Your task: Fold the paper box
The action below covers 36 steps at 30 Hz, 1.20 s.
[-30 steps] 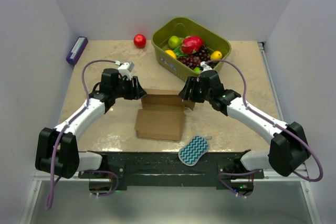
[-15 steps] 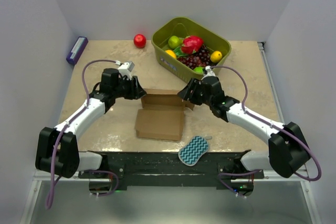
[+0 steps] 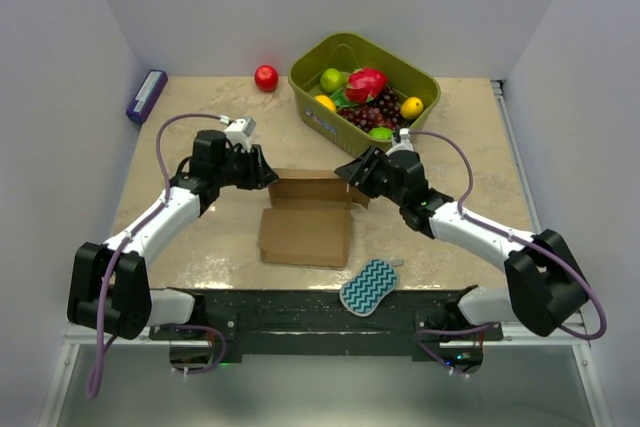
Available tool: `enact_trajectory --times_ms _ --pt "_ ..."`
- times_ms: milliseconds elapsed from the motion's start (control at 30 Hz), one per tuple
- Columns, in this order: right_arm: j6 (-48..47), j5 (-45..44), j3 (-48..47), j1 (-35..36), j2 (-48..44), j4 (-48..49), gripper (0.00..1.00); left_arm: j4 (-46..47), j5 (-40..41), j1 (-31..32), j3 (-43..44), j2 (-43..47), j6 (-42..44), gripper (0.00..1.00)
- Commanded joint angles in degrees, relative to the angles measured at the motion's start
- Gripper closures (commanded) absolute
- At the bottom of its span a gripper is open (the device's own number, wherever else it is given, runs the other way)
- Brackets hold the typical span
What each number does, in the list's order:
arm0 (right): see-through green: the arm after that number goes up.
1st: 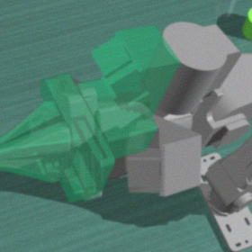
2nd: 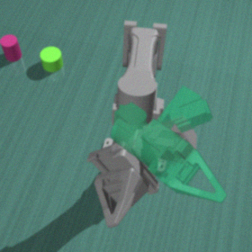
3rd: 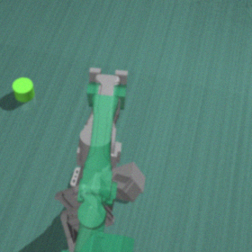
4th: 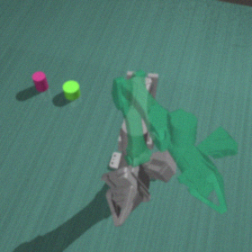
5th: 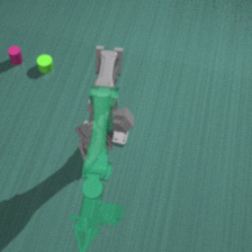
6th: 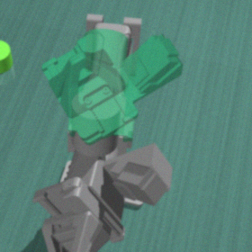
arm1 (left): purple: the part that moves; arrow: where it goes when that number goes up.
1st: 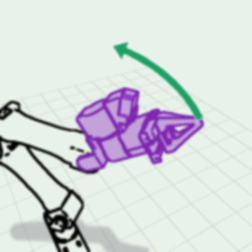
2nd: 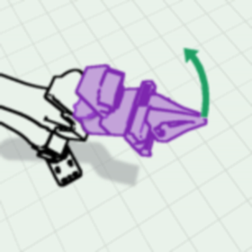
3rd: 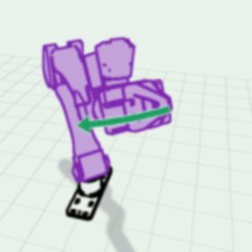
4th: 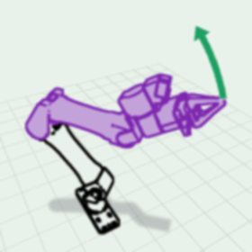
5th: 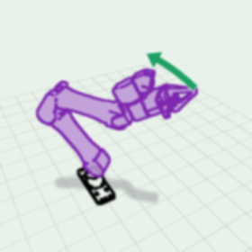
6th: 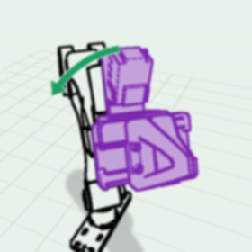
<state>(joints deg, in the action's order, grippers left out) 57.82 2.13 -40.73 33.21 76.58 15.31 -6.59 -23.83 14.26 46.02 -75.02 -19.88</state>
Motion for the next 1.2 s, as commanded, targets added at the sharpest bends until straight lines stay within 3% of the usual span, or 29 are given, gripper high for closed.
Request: enact_trajectory --times_ms 0,800,1167 --pt "3.87 -0.20 0.12 -0.25 1.47 6.22 0.49 0.17 -1.21 -0.29 -0.67 -0.56 1.25 0.56" --pt "19.25 -1.96 6.01 0.10 6.65 21.87 0.75 0.88 -2.62 -0.29 -1.20 -0.56 0.72 0.58" --pt "23.04 -3.19 6.45 0.98 8.94 23.19 1.00 1.23 -3.59 -0.29 -1.55 -0.74 0.37 0.59"
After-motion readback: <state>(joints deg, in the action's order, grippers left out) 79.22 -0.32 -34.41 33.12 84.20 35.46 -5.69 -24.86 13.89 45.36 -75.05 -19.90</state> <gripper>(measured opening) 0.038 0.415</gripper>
